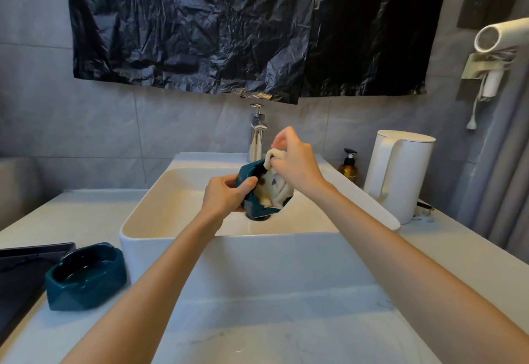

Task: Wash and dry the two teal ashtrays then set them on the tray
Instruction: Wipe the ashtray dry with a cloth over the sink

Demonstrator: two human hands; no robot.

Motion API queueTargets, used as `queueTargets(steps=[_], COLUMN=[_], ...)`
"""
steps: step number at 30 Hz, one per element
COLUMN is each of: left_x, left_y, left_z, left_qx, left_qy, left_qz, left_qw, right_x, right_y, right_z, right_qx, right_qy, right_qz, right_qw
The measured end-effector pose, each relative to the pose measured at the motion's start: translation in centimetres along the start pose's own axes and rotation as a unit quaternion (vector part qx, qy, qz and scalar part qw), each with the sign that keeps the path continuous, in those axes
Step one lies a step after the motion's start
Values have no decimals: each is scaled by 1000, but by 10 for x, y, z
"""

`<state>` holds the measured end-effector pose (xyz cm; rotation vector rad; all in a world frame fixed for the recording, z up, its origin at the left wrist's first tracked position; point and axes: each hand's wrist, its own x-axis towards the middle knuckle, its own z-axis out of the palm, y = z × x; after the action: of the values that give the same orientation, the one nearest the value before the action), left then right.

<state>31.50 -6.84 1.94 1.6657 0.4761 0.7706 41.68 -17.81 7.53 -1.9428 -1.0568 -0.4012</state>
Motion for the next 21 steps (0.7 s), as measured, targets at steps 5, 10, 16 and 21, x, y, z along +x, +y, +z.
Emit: queueTargets(steps=[5,10,16,21], left_x=[0,-1,-1,-1], left_y=[2,3,4,5], left_z=[-3,-1,0,-3], left_qx=[-31,-15,-22,-49], left_qy=[18,11,20,40], left_qz=[-7,-11,-33,-47], left_qw=[999,1000,999,997], right_x=[10,21,16,-10], right_y=[5,10,7,8], right_z=[-14,-43,-27,6], right_qx=[54,57,123,179], right_qy=[120,273,187,28], right_qz=[17,30,51,47], right_qw=[991,960,973,982])
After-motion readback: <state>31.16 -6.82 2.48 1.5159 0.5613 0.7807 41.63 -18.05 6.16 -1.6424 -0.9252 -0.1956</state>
